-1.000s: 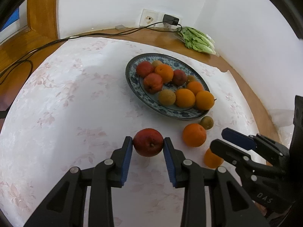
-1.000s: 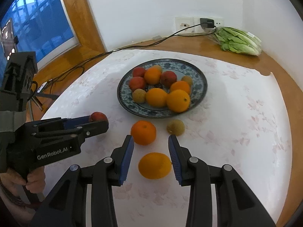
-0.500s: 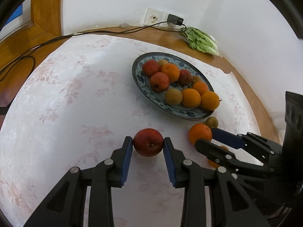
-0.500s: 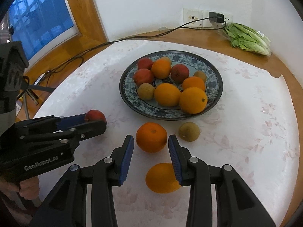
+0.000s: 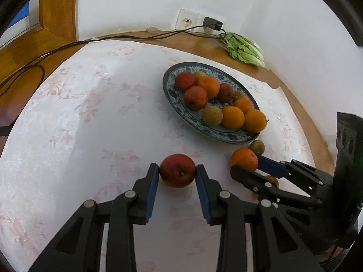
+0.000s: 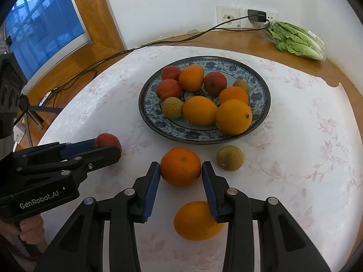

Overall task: Organize fruits
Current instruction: 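Carry the red apple and the orange toward the plate with both grippers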

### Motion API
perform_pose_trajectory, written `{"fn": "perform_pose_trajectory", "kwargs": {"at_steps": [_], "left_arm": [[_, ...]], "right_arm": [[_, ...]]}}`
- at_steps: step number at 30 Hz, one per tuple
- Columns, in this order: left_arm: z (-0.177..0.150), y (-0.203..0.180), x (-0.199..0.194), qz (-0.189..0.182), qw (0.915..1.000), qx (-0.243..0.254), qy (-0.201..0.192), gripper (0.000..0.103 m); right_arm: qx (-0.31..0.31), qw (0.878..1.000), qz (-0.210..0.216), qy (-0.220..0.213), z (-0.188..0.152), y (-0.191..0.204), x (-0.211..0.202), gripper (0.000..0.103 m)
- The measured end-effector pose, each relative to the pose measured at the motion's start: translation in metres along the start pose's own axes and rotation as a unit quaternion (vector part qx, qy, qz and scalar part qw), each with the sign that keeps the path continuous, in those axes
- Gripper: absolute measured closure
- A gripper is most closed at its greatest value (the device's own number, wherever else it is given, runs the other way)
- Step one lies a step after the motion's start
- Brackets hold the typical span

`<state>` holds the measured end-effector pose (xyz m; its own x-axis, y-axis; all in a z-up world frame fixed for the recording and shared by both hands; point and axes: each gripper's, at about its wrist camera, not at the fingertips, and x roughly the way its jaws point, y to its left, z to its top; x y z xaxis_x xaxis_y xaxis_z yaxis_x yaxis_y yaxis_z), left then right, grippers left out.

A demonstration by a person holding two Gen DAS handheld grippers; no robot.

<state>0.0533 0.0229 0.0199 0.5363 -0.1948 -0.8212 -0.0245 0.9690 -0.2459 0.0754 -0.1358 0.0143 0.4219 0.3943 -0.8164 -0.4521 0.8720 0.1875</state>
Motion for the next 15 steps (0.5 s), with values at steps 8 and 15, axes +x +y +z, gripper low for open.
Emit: {"fn": "perform_pose_trajectory", "kwargs": {"at_steps": [8,15], "left_arm": [[0.0004,-0.0033,-0.0014,-0.001,1.0000,0.002,-0.001,0.068],[0.0023,-0.0051,-0.0058,0.001,1.0000,0.004,-0.006,0.068]], "right_arm": [[-0.002,1.000,0.003,-0.001,-0.0001,-0.0004,-0.0002,0.066],[-0.002,1.000,0.012,-0.010,0.0004,-0.0009,-0.0071,0.066]]}}
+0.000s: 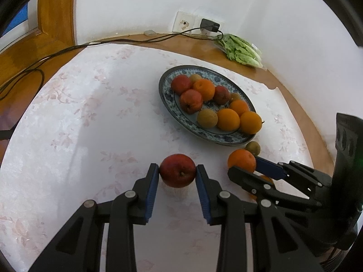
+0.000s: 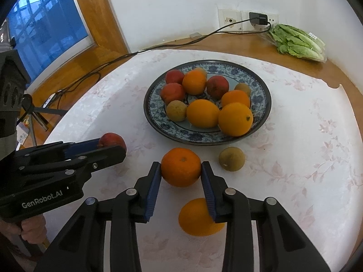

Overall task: Organize fruits
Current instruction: 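Carry the red apple and the orange toward the plate with both grippers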

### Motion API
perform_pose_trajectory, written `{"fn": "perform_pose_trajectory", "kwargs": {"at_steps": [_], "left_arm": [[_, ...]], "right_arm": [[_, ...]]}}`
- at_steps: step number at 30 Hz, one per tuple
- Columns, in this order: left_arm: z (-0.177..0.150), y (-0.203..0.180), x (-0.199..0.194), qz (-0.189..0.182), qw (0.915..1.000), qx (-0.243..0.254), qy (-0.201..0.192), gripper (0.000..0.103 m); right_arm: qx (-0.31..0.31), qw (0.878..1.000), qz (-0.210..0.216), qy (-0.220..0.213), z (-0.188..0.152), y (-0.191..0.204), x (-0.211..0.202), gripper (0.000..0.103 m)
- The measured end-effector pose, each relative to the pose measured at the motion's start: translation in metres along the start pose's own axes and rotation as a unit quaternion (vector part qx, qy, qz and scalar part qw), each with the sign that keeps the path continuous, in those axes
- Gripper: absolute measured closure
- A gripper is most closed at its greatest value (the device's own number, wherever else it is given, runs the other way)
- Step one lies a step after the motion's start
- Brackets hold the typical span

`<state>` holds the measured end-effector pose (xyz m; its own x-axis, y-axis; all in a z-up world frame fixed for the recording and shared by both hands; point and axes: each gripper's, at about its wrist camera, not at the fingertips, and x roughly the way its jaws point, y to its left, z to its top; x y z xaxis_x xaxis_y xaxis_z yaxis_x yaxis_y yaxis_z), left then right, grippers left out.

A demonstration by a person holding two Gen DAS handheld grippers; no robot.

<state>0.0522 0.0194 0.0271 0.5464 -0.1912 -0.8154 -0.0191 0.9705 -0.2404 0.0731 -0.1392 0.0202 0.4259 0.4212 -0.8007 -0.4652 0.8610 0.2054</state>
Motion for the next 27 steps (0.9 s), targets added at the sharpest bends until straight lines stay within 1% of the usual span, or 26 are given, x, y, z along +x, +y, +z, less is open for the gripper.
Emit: {"fn": "perform_pose_trajectory", "kwargs": {"at_steps": [10,15,20,27], "left_arm": [[0.003,-0.004,-0.007,0.003,1.0000,0.006,-0.006,0.068],[0.008,-0.010,-0.012,-0.003,0.9998,0.014,-0.014,0.068],[0.015,-0.012,-0.010,-0.012,0.9998,0.014,-0.010,0.068],[0.027,-0.016,-0.008,-0.006,0.9997,0.019,-0.014,0.068]], "right_arm": [[0.011,1.000,0.006,-0.017,-0.001,-0.005,-0.016,0.067],[0.017,1.000,0.005,-0.023,0.001,-0.008,-0.024,0.067],[0.023,0.999,0.001,-0.032,0.003,-0.013,-0.032,0.067],[0.032,0.999,-0.005,-0.041,0.009,-0.022,-0.039,0.067]]}}
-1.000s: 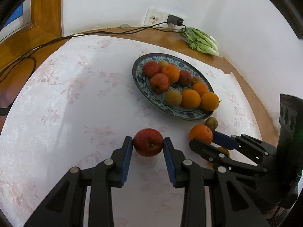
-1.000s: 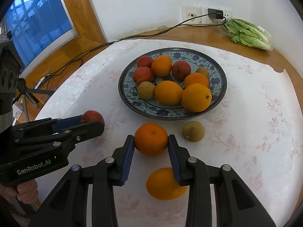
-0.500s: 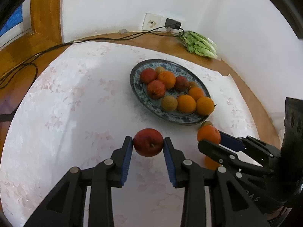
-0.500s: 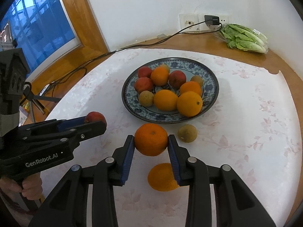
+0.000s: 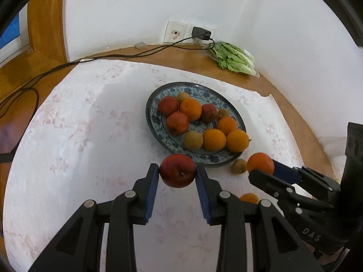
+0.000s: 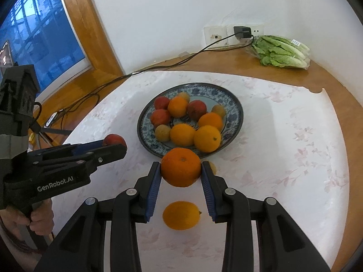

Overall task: Organize fruits
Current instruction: 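Carry the red apple and the orange toward the plate with both grippers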

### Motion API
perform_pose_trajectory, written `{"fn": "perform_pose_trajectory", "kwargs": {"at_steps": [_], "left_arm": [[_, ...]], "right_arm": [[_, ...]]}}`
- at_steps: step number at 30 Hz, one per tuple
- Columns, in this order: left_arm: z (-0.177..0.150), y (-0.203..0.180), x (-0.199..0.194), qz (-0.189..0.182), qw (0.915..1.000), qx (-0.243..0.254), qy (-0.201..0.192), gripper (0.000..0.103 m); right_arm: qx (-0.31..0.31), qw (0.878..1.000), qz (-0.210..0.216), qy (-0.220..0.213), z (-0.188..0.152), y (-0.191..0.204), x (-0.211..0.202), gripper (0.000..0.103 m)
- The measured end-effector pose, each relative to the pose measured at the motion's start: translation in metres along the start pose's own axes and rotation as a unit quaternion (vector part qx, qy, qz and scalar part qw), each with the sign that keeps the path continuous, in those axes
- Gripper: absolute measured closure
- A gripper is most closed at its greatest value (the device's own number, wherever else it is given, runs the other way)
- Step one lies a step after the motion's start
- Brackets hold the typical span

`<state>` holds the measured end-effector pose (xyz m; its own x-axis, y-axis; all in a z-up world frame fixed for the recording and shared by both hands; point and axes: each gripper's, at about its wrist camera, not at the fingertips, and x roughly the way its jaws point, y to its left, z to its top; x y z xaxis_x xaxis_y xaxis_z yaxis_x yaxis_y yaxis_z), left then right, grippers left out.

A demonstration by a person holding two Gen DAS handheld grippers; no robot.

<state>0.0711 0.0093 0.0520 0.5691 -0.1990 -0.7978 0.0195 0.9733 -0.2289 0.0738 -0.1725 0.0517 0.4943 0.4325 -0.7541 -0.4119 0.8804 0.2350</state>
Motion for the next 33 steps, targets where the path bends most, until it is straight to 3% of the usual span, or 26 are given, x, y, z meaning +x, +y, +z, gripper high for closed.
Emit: {"fn": "perform_pose_trajectory", "kwargs": {"at_steps": [33], "left_arm": [[0.047,-0.040,0.041,-0.028,0.9991,0.032,0.000,0.068]], "right_arm": [[0.010,0.999,-0.050,-0.003,0.046,-0.040,0.021,0.067]]}}
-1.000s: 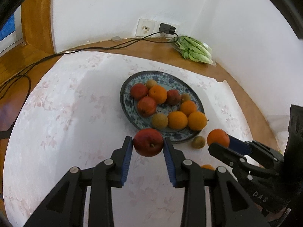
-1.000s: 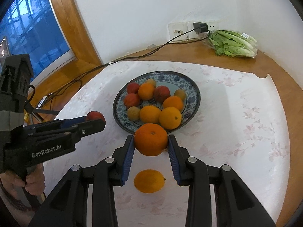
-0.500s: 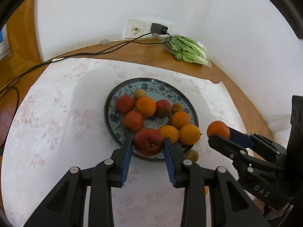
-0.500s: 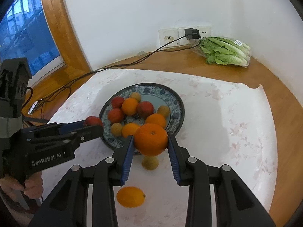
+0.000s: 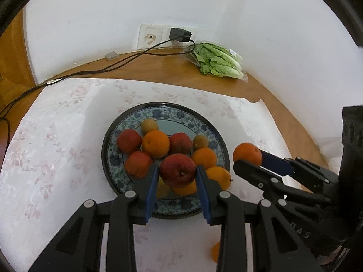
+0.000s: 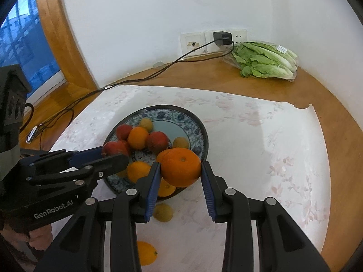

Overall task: Organize fruits
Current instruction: 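Carry the red apple and the orange toward the plate with both grippers, then lower the apple onto the plate and open the left gripper while the right releases the orange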

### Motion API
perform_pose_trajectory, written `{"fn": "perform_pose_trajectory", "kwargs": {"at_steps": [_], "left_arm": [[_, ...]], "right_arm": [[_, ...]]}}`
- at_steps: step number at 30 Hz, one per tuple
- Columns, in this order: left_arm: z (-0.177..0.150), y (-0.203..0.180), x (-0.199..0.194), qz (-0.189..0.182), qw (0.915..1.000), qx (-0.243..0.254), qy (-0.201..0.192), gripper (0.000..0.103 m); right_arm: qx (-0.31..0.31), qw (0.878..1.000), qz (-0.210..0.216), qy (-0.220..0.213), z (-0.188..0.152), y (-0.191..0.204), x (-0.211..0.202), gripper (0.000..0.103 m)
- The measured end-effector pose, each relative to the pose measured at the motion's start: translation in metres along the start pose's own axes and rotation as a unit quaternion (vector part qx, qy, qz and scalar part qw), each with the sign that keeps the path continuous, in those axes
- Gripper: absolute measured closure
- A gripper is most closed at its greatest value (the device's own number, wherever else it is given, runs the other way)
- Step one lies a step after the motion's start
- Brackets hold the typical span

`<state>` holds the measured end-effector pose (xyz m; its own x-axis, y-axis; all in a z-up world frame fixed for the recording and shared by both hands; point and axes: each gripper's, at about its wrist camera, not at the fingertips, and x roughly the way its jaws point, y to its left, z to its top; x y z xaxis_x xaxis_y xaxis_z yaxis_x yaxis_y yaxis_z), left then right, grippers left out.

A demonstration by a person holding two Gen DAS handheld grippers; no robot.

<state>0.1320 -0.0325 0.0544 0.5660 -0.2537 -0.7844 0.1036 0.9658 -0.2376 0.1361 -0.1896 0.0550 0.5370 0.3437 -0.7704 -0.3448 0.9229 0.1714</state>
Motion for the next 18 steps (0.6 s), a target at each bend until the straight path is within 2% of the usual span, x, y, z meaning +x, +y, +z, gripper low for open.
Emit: {"fn": "perform_pose_trajectory", "kwargs": {"at_steps": [9,18], "left_arm": [[0.003,-0.001,0.014,-0.003,1.0000,-0.004,0.003,0.068],[0.004,0.004,0.019,-0.001,0.9999,-0.009,-0.007,0.068]], "right_arm": [[0.004,1.000,-0.010,0.002,0.014,-0.009,0.015,0.067],[0.014,1.000,-0.003,-0.002,0.027,-0.008,0.036,0.067]]}}
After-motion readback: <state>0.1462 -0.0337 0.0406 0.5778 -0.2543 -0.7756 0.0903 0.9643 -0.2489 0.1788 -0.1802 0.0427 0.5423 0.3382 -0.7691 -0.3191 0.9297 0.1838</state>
